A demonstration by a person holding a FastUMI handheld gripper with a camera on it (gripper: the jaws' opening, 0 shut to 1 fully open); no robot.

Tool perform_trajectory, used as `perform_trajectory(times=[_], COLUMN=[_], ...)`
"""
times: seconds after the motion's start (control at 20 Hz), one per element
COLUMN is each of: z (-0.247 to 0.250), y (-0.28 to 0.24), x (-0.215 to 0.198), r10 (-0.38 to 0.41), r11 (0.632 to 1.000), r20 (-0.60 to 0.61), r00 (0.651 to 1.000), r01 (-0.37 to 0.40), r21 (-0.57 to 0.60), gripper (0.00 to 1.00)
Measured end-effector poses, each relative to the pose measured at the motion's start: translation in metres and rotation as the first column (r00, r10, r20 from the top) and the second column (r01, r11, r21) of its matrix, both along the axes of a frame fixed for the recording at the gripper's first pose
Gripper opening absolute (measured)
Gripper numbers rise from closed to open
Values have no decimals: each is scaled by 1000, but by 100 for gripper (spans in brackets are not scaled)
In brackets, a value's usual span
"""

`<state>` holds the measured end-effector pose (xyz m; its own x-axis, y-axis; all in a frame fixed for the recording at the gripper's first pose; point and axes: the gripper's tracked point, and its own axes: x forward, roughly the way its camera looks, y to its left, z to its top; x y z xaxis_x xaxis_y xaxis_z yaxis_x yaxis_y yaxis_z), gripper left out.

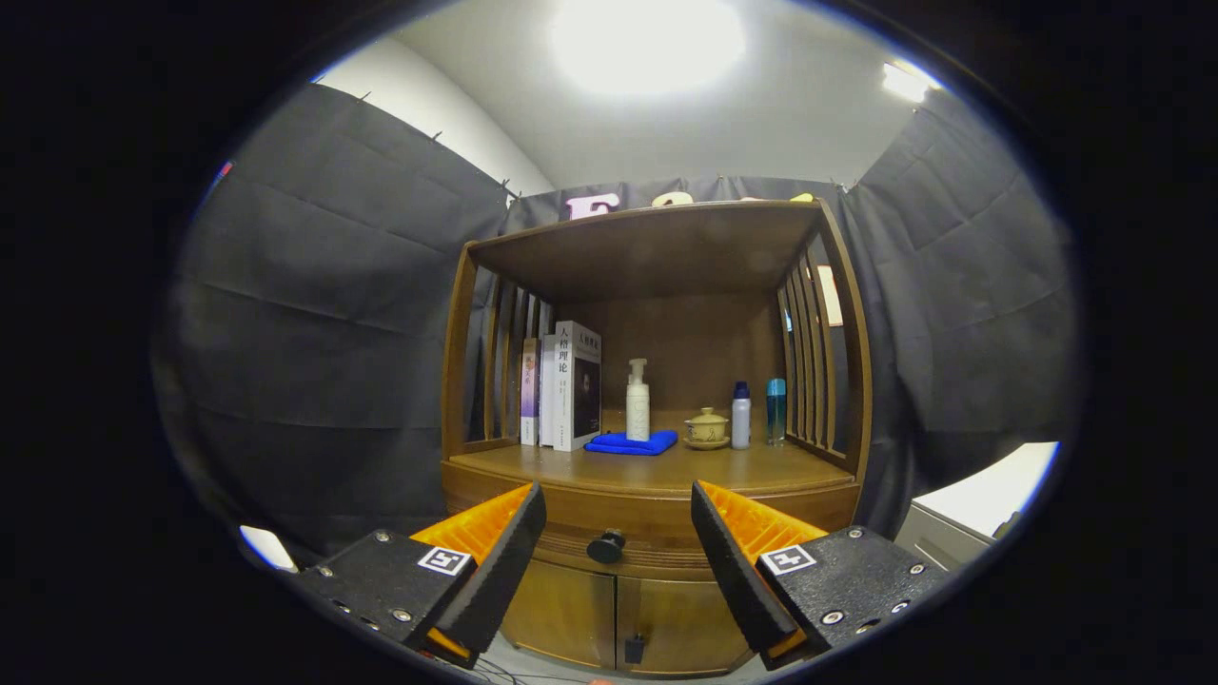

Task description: Pull open the drawer, take out the items inside it, and place them on the countertop above the cabinet.

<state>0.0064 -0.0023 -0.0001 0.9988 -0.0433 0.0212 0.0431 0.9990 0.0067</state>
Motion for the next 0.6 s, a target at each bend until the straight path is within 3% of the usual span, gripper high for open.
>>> perform_trajectory(times=[0.45, 0.6], z=[6, 14], y=[-1, -17], x=[0, -4], r10=[-24, -109], r11=[1000, 994], r20=[7, 9], r00=[1000, 994], r01=[24, 109], r21=[17, -8], gripper=[95, 95])
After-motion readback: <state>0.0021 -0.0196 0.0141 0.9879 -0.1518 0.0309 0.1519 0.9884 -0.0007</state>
